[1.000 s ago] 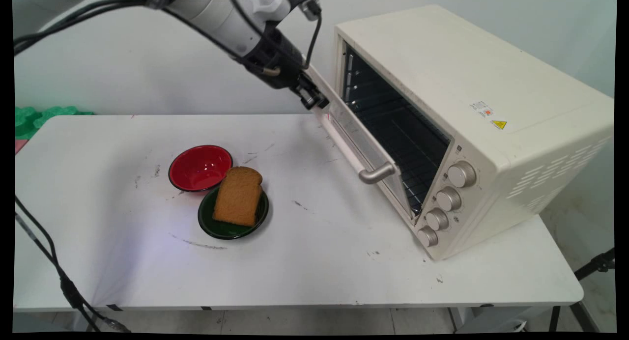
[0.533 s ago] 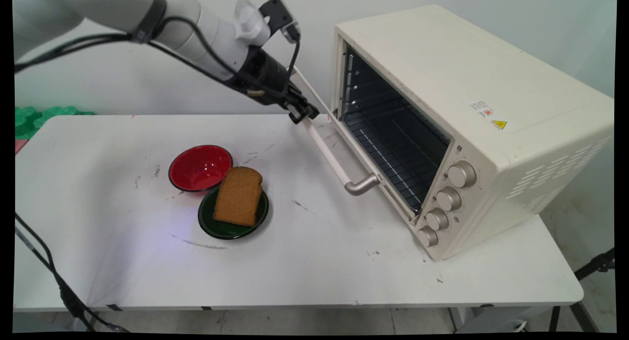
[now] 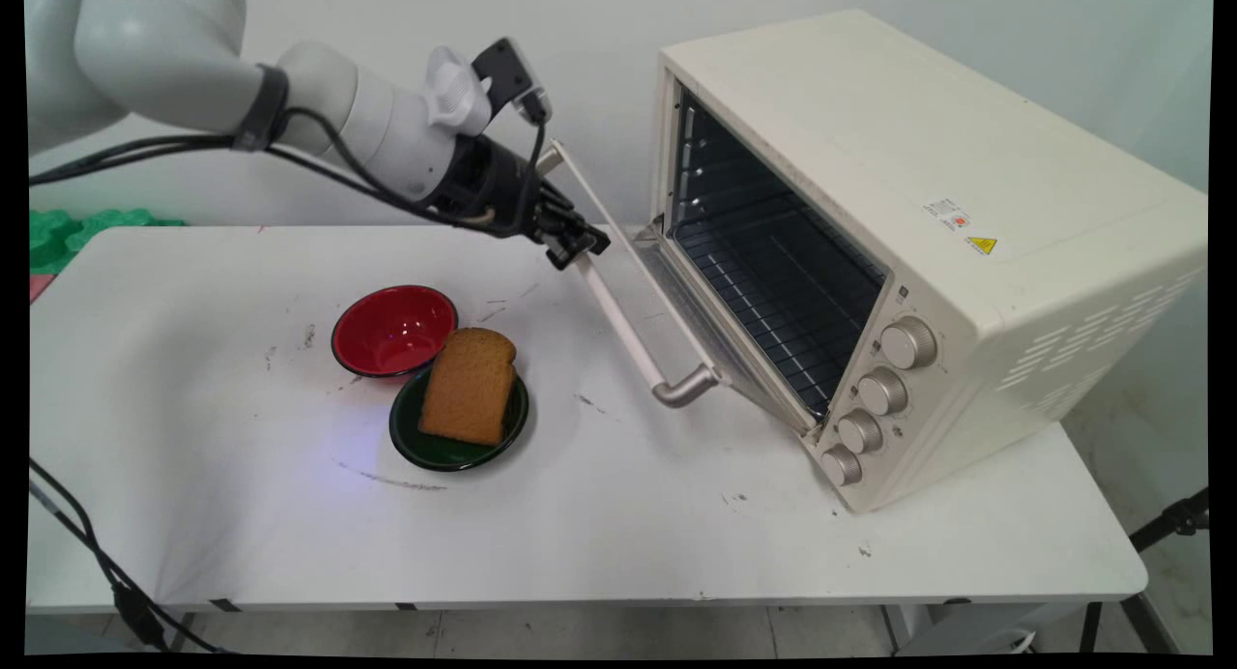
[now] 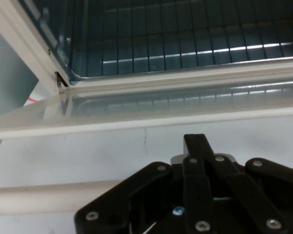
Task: Open the oven
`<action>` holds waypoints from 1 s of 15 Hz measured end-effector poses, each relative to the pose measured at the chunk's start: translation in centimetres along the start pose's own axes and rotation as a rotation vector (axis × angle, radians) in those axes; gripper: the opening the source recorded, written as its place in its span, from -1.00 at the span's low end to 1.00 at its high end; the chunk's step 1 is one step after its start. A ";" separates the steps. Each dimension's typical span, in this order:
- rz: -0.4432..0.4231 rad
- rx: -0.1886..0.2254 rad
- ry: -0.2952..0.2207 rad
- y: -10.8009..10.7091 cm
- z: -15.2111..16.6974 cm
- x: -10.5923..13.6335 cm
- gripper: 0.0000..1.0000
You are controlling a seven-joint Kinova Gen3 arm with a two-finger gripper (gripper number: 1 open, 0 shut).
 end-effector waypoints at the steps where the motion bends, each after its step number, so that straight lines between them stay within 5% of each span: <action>1: -0.002 -0.001 0.006 -0.1 0.0 -0.7 -1.00; 15: -0.028 -0.045 0.028 -0.4 0.9 -8.5 -1.00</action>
